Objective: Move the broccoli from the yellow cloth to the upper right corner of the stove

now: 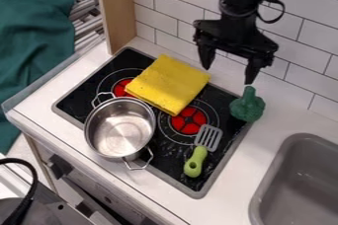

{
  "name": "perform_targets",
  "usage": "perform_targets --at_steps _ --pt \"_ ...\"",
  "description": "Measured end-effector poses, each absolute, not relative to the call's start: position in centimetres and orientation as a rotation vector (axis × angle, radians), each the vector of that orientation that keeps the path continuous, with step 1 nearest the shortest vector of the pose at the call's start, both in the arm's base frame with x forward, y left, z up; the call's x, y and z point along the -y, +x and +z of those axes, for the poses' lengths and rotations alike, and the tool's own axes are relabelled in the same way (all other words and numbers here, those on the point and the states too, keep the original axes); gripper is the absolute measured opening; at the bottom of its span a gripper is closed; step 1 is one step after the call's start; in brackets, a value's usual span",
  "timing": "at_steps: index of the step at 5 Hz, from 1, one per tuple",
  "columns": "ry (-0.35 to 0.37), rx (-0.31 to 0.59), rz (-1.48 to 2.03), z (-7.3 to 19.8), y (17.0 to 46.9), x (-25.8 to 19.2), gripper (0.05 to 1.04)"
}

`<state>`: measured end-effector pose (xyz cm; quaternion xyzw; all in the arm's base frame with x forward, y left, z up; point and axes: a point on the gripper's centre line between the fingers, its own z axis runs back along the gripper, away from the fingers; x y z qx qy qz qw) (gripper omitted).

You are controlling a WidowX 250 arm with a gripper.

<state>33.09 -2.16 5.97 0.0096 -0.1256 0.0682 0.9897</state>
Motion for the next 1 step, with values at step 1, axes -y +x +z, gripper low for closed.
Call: perform_targets --at_steps 1 --pt "0.023 0.220 0.109 5.66 32.50 1.77 1.010"
